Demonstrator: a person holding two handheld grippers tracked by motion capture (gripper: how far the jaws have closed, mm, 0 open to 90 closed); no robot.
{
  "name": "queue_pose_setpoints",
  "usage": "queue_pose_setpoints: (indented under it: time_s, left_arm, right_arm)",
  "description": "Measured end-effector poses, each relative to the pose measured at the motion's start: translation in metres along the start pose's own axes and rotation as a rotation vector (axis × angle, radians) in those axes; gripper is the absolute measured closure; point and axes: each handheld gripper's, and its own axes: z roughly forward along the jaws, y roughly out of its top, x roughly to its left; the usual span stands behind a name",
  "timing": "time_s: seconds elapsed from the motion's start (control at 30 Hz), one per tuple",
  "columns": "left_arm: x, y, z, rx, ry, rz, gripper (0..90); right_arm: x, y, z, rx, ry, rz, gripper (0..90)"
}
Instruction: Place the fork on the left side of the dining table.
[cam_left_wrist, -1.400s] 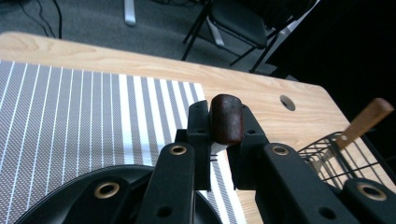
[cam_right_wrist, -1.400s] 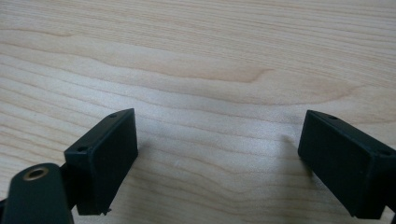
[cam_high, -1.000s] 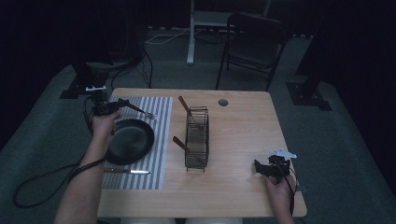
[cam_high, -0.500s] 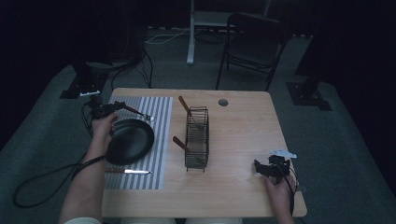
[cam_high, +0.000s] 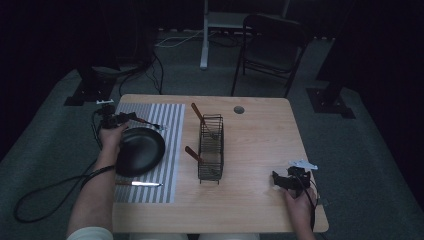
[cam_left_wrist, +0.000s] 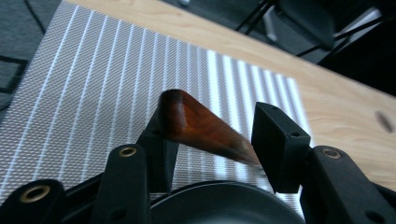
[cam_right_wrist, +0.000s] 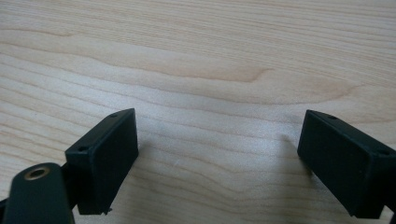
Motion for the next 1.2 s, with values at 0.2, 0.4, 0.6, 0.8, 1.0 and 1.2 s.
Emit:
queue_pose_setpoints:
  time_s: [0.2, 0.4, 0.6, 0.8, 1.0, 1.2]
  left_arm:
    - [0.002, -0.001, 0.009, 0.033, 0.068, -0.008, 30.7]
    - [0.000, -0.004, 0.014, 0.048, 0.174, 0.072, 27.6]
    - [-0.005, -0.008, 0.013, 0.053, 0.236, 0.133, 27.6]
    - [-0.010, -0.015, 0.000, 0.056, 0.226, 0.172, 27.6]
    - [-0.016, -0.024, -0.017, 0.053, 0.210, 0.216, 27.6]
    - [-0.018, -0.036, -0.033, 0.047, 0.186, 0.227, 27.6]
  right_arm:
    - [0.000, 0.000, 0.000, 0.000, 0.000, 0.000, 12.0]
    - [0.000, 0.000, 0.000, 0.000, 0.000, 0.000, 11.9]
    - [0.000, 0.000, 0.000, 0.000, 0.000, 0.000, 12.0]
    - [0.000, 0.000, 0.000, 0.000, 0.000, 0.000, 12.0]
    - [0.000, 0.000, 0.000, 0.000, 0.000, 0.000, 12.0]
    - [0.000, 0.000, 0.000, 0.000, 0.000, 0.000, 12.0]
